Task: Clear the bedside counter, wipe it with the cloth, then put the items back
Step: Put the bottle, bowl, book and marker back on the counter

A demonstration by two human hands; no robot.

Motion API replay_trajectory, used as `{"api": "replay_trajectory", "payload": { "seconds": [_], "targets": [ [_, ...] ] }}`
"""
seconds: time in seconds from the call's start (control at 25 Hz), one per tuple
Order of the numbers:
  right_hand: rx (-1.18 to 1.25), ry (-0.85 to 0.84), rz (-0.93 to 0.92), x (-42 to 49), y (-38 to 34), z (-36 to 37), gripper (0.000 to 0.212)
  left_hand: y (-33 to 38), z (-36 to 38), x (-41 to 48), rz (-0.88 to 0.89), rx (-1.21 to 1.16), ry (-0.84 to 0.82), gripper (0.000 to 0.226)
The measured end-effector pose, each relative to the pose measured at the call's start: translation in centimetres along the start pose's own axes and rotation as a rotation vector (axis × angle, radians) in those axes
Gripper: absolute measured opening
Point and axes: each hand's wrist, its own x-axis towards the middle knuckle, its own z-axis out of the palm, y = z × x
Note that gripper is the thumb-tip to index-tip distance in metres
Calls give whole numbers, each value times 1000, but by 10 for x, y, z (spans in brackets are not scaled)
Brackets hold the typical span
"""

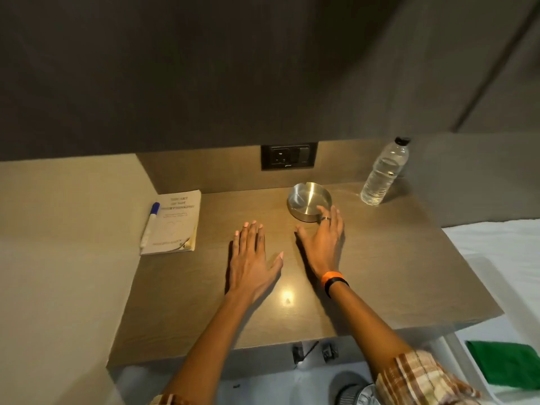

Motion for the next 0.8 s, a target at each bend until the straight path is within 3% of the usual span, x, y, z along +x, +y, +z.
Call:
{"api": "replay_trajectory", "payload": {
  "seconds": [0.08,0.16,0.36,0.44,0.52,0.64,0.8],
  "targets": [
    [43,50,-166,-23,-30,18,42,-29,-16,-18,-55,26,75,84],
    [114,-69,-314,-40,-77,47,27,-65,-31,-36,-125,76,146,85],
    [-38,-357,-525,-75,-216,125,33,-162,-55,-65,-277,162,85,94],
    [-140,-449,-513,-83,-253,150,37,-180,-54,-71,-306,195,52,94],
    [-195,-504,-418,-88,-275,170,39,-187,-48,-71,-294,70,12,92],
    [-124,-502,-249,-88,-289,189,40,-187,-42,-74,-300,11,-2,92],
    [-75,-552,-276,-72,-290,190,39,-188,-40,-77,-296,3,57,92]
  ]
}}
